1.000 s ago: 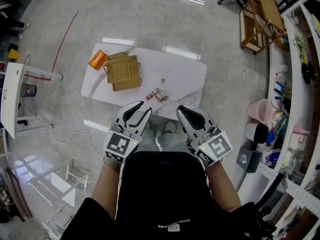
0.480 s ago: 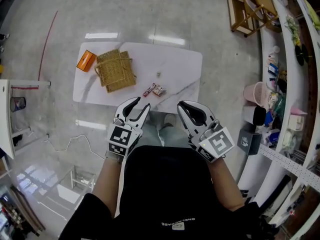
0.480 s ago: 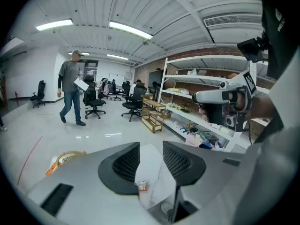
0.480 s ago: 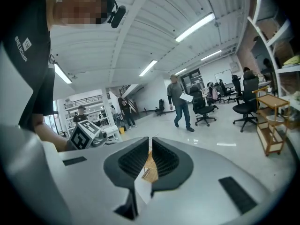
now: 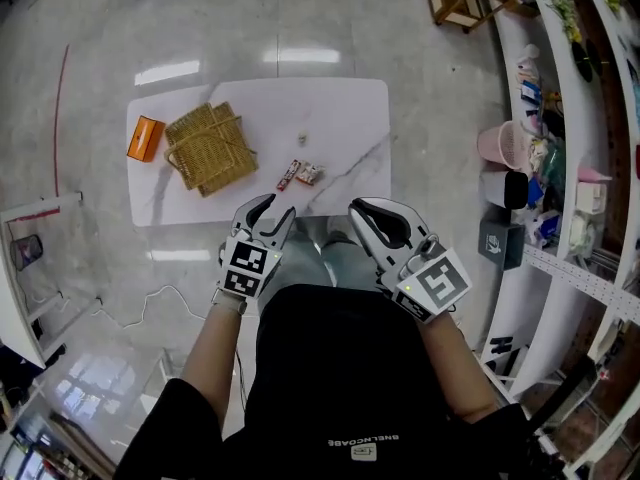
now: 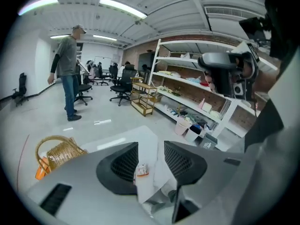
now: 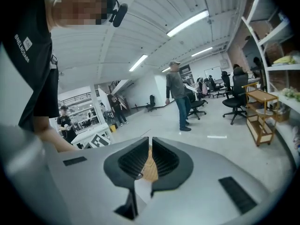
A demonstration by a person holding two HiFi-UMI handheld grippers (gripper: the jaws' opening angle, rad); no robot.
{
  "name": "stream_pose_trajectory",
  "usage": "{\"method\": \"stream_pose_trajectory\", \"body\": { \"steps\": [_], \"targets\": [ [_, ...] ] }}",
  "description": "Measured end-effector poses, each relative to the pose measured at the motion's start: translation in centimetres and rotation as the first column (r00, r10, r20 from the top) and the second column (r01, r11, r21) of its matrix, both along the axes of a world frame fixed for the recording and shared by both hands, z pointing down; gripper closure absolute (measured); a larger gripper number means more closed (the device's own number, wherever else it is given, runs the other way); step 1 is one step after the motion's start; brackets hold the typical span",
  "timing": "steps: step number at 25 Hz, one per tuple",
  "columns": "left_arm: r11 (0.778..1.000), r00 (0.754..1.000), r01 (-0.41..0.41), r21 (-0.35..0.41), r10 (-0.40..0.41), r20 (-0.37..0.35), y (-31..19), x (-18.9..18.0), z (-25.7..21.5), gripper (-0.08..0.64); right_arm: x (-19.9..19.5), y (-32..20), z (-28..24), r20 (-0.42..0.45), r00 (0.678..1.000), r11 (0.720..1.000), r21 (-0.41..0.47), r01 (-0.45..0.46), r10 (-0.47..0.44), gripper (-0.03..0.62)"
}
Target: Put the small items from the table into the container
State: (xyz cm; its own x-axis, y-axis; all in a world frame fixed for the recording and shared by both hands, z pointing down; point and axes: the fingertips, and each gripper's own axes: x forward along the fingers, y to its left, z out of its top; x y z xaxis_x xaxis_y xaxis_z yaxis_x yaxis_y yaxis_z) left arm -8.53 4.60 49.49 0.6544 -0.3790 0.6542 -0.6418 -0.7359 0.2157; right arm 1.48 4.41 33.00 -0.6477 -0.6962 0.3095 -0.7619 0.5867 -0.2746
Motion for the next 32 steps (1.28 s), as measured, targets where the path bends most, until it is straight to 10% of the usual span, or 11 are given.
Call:
{"method": "stream_pose_trajectory", "body": {
  "steps": [11, 32],
  "targets": [
    [0.984, 0.971, -0.15, -0.101, 0.165, 0.171, 0.2, 0.3, 11.3, 0.334, -0.4, 0.0, 3.5, -0.038, 0.999, 0.995, -0.096, -0.028, 0.024, 0.578],
    [0.962, 0.932, -0.062, -0.264, 0.151, 0.328, -1.5, -0.6, 29.5, 0.328, 1.2, 0.0, 10.0, -0.006, 0.994, 0.967, -0.231, -0.106, 0.108, 0.578]
  ]
}}
